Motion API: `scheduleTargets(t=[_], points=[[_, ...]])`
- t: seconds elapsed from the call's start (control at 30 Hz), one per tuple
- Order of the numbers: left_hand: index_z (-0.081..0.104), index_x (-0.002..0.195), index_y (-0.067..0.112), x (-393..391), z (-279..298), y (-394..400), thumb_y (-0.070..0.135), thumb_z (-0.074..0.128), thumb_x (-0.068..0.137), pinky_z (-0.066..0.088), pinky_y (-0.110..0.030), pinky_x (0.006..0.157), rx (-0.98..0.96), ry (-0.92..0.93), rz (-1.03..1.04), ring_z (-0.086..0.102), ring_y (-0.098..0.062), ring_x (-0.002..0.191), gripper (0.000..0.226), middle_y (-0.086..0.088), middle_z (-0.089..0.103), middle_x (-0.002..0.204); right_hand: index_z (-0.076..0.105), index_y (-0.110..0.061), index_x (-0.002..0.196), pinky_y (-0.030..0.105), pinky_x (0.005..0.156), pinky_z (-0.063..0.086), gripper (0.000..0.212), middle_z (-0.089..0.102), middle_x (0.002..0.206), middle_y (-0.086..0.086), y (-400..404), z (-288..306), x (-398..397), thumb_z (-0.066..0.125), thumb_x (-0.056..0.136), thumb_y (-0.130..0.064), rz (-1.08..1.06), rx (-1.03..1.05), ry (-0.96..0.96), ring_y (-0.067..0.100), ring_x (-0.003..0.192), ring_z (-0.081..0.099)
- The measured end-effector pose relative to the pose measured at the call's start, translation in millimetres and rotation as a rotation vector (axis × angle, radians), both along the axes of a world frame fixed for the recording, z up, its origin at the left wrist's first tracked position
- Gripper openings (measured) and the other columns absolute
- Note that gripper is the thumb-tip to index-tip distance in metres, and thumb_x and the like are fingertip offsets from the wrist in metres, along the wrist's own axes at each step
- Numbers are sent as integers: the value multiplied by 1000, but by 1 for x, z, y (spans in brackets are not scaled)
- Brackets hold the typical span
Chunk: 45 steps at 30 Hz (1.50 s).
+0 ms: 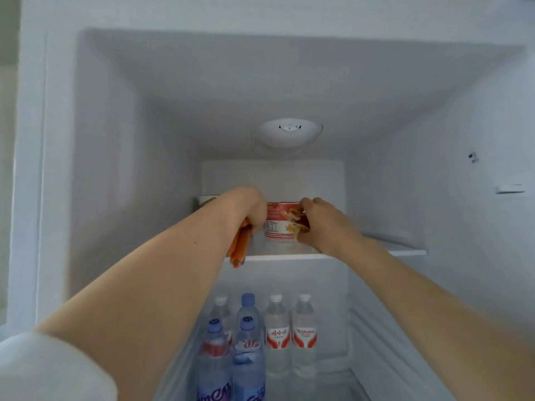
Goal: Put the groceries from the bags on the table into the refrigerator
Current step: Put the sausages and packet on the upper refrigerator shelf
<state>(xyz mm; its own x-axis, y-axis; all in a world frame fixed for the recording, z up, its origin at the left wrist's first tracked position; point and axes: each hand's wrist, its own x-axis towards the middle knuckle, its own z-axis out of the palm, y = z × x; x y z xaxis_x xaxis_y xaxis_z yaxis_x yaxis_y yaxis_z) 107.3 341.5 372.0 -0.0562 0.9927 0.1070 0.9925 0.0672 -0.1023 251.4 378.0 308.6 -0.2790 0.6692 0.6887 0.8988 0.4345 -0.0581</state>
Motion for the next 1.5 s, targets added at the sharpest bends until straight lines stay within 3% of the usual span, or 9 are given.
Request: scheduleTargets(t=[0.1,0.37,0.6,0.7,0.83,0.97,1.13,1.3,1.5], points=[[60,125,3,-4,-6,16,18,61,92,46,-26,72,-22,4,63,60,-24,91,36,-12,65,120,54,-14,117,34,78,50,47,59,111,8,4,-1,-1,72,78,-32,112,-52,-15,27,99,58],[62,113,7,-10,-28,22,15,61,86,54,-35,82,201,-180,-43,66,-26,94,28,-12,69,107,63,-17,109,25,74,44,39,59,95,-3,-1,-2,2,71,82,-45,261,-190,48,14,84,56],[73,104,21,-31,-35,-18,25,57,84,53,-36,71,125,-380,-197,63,-29,71,25,-12,72,88,63,-18,111,30,73,47,56,62,103,5,-3,-3,-1,64,77,-62,32,-102,81,26,89,60],[71,112,19,-30,-53,-31,22,55,91,50,-28,88,221,-351,-327,65,-20,97,27,0,71,108,61,-21,120,33,77,49,56,64,114,10,-2,-5,-1,64,79,-59,-90,-40,132,33,98,63],[72,84,32,-38,-73,-27,35,64,85,50,-25,79,454,-411,-361,66,-13,89,8,11,72,90,59,-22,122,32,73,44,55,64,116,11,-6,-4,1,63,80,-57,-163,-73,146,33,102,62],[60,64,29,-37,-75,-14,53,60,78,54,-33,74,628,-402,-282,67,-21,81,27,7,71,79,57,-19,122,35,81,49,61,62,118,10,-7,-7,-5,62,77,-60,-175,-111,148,33,105,61],[49,89,24,-22,-71,4,57,52,86,50,-39,85,539,-385,-226,61,-30,99,33,-4,65,105,58,-19,122,42,91,50,68,61,117,11,-5,-6,-12,57,75,-68,-156,-246,175,34,105,59],[68,116,25,-17,-61,4,52,46,92,47,-34,96,234,-439,-268,61,-21,106,42,1,67,117,63,-21,108,41,87,52,57,66,108,9,-3,-10,-8,54,73,-65,-139,-296,218,32,98,61],[66,101,17,-13,-61,1,32,46,91,46,-28,74,226,-350,-239,61,-24,92,28,-6,67,101,63,-23,108,40,86,52,54,65,106,7,-5,-12,-8,56,70,-61,-111,-310,226,31,96,61]])
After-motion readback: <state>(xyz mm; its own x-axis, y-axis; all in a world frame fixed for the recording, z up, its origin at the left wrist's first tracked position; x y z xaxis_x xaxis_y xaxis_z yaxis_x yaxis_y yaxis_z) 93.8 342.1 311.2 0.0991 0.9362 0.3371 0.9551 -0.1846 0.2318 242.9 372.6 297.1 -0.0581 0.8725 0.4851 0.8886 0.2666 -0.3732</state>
